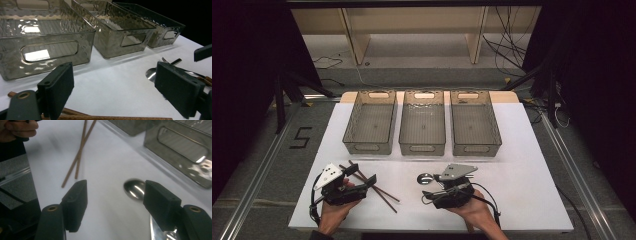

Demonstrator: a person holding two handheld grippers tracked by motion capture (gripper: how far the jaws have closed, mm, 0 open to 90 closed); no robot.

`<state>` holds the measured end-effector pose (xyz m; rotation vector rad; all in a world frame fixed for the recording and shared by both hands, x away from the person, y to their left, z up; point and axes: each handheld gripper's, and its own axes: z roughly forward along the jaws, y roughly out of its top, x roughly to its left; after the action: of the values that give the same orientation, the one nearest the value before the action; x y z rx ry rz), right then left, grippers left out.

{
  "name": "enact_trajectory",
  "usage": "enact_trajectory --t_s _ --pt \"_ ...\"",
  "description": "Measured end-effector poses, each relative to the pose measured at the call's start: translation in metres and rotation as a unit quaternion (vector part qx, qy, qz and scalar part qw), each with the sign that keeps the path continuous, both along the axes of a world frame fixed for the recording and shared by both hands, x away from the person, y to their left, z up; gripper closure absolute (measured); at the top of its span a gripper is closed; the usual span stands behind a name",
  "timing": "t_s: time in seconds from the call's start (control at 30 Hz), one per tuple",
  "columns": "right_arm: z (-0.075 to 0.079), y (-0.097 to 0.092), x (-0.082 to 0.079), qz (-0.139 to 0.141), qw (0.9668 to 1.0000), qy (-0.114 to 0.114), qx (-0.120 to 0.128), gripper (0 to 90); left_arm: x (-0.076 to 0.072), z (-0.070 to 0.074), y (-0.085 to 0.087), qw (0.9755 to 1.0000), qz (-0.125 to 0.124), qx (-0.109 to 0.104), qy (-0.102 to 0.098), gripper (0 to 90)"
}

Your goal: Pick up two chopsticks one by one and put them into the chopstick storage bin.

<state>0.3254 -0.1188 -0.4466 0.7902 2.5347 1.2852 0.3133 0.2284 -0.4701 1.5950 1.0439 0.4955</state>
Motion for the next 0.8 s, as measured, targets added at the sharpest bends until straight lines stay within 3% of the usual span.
enact_trajectory --t_s 0.2,0.43,0.8 --pt "-0.005 0.032 0.000 0.012 0.9998 0.013 0.001 45.4 -0.001 0.001 0.003 0.9999 0.012 -0.005 -0.001 15.5" --pt "-0.018 0.071 0.002 0.032 0.9990 0.025 -0.018 54.2 -0.001 0.001 0.005 0.9997 0.023 -0.009 -0.002 15.5" --pt "-0.035 0.096 0.002 0.049 0.9970 0.043 -0.042 63.2 -0.001 0.000 0.006 0.9995 0.030 -0.012 0.003 15.5"
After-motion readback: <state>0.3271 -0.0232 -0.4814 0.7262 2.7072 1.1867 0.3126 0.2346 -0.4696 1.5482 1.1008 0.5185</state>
